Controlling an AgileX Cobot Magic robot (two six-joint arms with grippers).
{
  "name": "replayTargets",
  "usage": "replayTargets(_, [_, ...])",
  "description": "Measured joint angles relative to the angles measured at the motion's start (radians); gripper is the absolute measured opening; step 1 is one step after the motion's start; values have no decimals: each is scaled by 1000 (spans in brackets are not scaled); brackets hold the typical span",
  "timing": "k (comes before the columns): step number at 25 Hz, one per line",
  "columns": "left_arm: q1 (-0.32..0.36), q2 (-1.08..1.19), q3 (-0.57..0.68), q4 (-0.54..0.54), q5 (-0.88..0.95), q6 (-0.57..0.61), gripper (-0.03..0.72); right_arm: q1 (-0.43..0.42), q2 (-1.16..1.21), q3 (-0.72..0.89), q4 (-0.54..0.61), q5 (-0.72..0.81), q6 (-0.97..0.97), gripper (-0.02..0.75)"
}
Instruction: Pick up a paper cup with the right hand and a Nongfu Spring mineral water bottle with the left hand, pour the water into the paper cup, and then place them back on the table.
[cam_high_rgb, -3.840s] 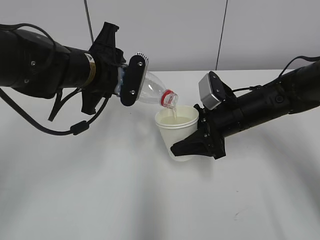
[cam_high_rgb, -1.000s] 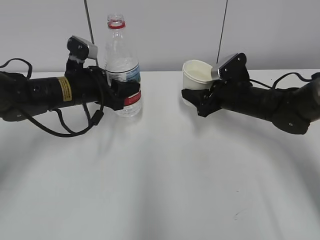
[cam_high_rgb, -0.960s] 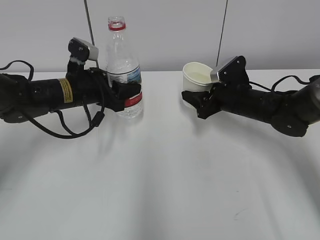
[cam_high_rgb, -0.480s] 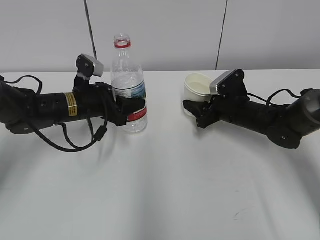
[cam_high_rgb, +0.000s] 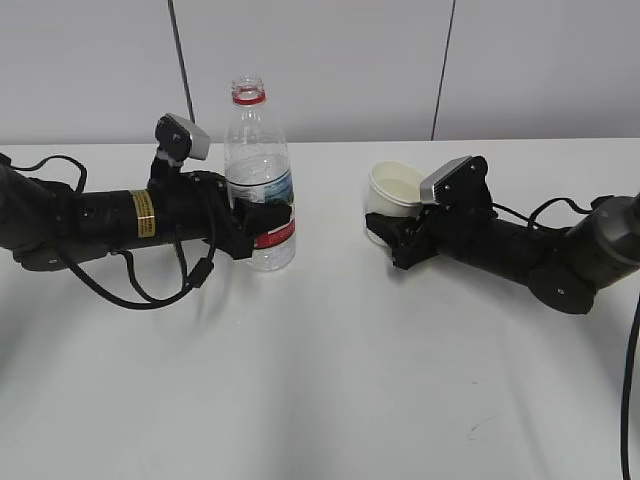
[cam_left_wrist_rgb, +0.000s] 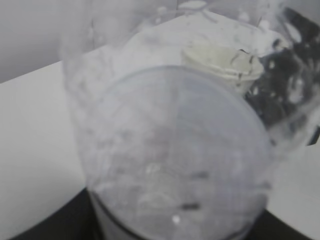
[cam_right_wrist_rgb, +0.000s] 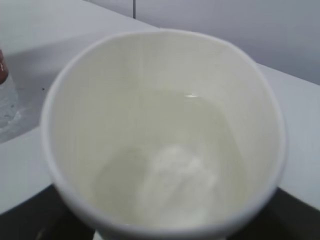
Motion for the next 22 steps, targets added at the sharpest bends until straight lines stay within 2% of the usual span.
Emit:
replayTargets(8, [0,0,0,0,18,0,334,0,0,0,11,0,0,480])
replayTargets(14, [0,0,0,-1,30,0,444,0,0,0,11,-8,-2,604])
replayTargets(18, [0,0,0,-5,38,0,490,0,0,0,11,-11,-2,629])
replayTargets(22, [0,-19,0,1,76,-3,496,0,0,16,11,-13,-2,629])
